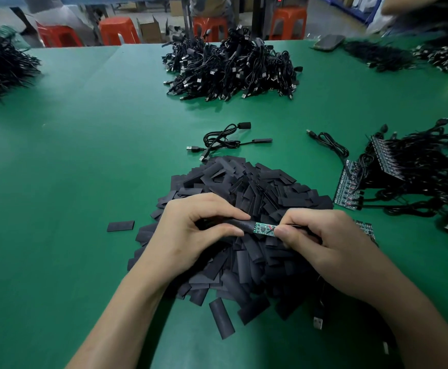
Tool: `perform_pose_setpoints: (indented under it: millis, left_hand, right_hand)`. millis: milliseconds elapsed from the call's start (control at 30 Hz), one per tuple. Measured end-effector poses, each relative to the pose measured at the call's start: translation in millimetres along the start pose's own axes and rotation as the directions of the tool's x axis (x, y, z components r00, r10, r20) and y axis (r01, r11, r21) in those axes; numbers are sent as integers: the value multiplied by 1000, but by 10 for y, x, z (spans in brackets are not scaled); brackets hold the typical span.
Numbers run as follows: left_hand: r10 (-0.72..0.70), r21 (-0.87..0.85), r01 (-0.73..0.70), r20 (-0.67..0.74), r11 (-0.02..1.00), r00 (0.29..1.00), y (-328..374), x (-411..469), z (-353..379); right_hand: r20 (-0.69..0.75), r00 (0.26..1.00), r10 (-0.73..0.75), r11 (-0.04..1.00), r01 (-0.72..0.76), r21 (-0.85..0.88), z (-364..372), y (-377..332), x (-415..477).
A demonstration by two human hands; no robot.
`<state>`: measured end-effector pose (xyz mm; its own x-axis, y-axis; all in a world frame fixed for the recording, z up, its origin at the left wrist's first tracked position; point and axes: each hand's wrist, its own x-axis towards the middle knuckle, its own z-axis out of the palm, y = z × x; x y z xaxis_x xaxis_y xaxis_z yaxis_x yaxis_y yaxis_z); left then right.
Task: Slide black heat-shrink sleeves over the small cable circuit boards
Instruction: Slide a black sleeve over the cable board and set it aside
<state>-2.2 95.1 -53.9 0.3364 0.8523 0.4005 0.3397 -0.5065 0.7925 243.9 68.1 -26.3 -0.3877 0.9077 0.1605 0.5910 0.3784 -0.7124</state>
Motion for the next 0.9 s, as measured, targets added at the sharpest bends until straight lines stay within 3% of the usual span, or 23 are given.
perform_pose_setpoints:
  millis: [267, 467, 900]
  left_hand:
    - [45, 114, -42, -27, 993, 999, 33, -5, 43]
    - [47, 115, -49, 14, 992, 999, 44, -8, 31]
    - [31, 88, -27, -42, 996, 999, 109, -27, 156]
  right_hand:
    - [54, 998, 34, 997, -38, 69, -12, -11, -5]
    - [31, 999, 40, 996, -43, 80, -33, 8, -6]
    - [40, 998, 51, 997, -54, 61, 18, 24, -4]
